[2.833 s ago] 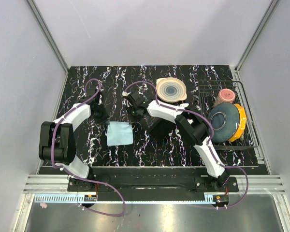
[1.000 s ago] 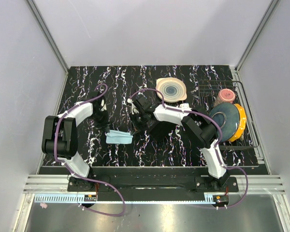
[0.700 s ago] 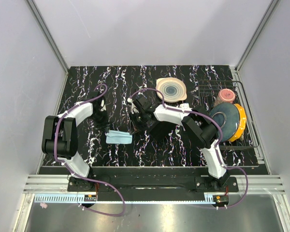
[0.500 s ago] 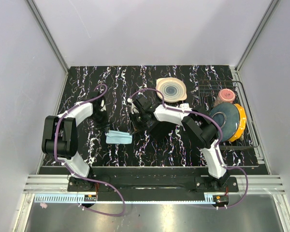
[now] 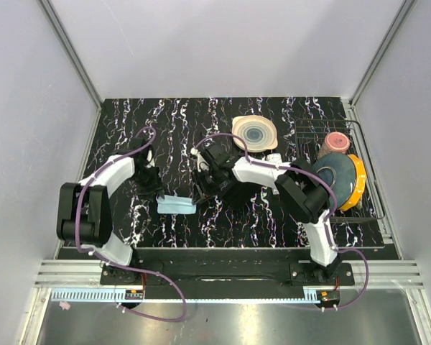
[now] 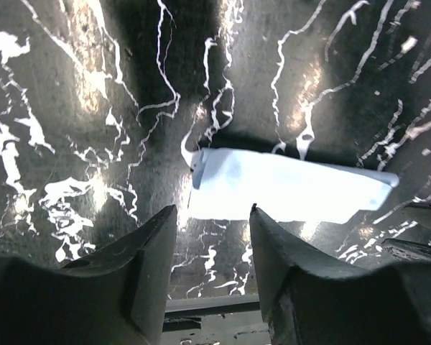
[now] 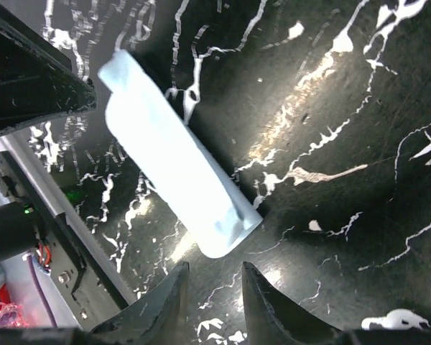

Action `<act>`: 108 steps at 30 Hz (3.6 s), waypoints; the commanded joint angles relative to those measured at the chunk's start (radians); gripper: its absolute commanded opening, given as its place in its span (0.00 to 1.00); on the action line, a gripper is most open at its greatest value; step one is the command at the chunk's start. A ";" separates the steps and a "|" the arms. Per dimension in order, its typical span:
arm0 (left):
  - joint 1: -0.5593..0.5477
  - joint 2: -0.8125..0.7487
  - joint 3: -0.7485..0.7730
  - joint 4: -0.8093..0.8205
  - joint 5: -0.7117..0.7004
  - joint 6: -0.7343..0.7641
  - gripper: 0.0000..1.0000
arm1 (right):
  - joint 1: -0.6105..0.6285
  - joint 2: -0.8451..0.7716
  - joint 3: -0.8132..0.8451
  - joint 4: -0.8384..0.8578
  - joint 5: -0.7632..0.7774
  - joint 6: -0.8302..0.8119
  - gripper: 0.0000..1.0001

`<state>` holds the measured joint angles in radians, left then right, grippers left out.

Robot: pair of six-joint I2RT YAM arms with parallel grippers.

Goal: Organize the sunglasses
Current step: Fold the glasses cleaning cloth at the center of the board, then smooth out the folded cleaning cloth at the center of the board.

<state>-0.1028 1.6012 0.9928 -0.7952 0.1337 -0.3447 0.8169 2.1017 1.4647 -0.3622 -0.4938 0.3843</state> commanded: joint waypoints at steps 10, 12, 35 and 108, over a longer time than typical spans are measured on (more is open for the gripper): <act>0.003 -0.060 -0.046 0.192 0.046 -0.221 0.34 | 0.008 0.049 0.172 0.009 0.083 0.034 0.13; 0.002 -0.035 -0.025 0.206 0.058 -0.237 0.29 | 0.008 0.079 0.215 0.006 0.074 0.042 0.11; 0.000 -0.076 -0.117 0.122 -0.017 -0.221 0.25 | 0.093 0.124 0.211 -0.050 0.080 0.010 0.06; 0.000 -0.185 -0.134 0.183 0.184 -0.191 0.27 | 0.186 0.052 0.121 0.014 0.322 -0.108 0.06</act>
<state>-0.1032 1.4078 0.8726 -0.6392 0.2897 -0.5472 1.0023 2.1441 1.5299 -0.3447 -0.2344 0.2565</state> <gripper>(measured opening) 0.269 0.069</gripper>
